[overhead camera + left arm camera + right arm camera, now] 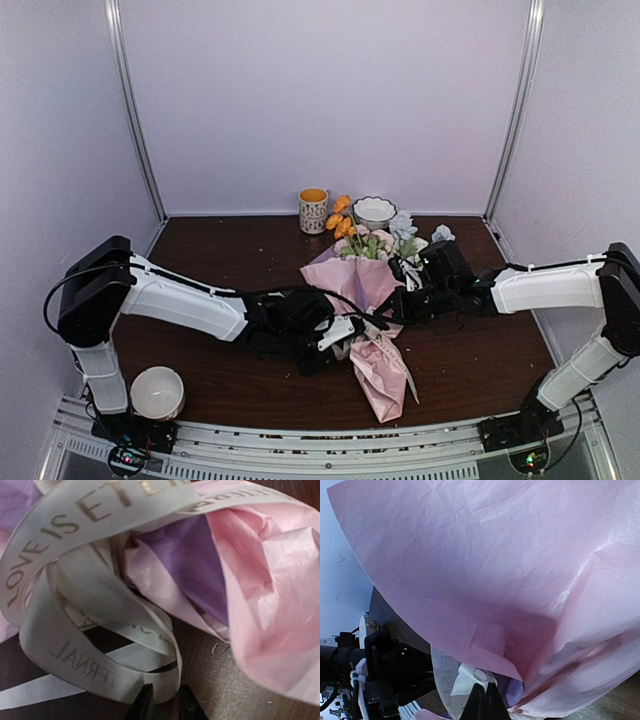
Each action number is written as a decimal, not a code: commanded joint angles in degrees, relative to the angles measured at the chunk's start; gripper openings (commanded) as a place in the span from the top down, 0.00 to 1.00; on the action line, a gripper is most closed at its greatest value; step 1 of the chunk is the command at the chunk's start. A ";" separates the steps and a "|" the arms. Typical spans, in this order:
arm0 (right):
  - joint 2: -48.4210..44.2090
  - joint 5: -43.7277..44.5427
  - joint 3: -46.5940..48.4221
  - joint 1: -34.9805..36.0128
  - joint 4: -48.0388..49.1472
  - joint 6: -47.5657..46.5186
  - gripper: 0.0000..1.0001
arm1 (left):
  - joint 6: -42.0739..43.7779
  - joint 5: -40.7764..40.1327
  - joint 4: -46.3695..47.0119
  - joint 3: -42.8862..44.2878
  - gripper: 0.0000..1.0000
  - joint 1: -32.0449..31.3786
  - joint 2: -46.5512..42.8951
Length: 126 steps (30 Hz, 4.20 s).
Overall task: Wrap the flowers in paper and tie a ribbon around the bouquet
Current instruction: Tie the half-tied ribbon around the folded bouquet, then adjust the ribbon on the folded bouquet.
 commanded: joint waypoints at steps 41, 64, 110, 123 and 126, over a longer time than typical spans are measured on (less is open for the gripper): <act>-1.38 0.81 -1.69 0.13 -0.78 -2.18 1.00 | 0.27 20.03 1.63 2.07 0.20 7.34 1.31; -7.82 5.33 -7.58 -2.77 -3.55 -1.88 1.00 | -2.73 16.32 -7.09 1.92 0.99 7.34 -2.68; -19.65 10.79 -10.30 -9.16 -17.06 -7.73 0.63 | 0.74 10.89 -16.78 5.09 1.00 7.25 1.66; -12.78 13.56 -1.59 11.53 -12.54 0.96 0.57 | 0.80 11.07 -13.45 2.38 0.60 7.24 -1.33; -8.89 12.67 0.50 13.05 -14.19 0.75 0.56 | 1.59 8.74 -12.22 0.95 0.36 7.16 -3.78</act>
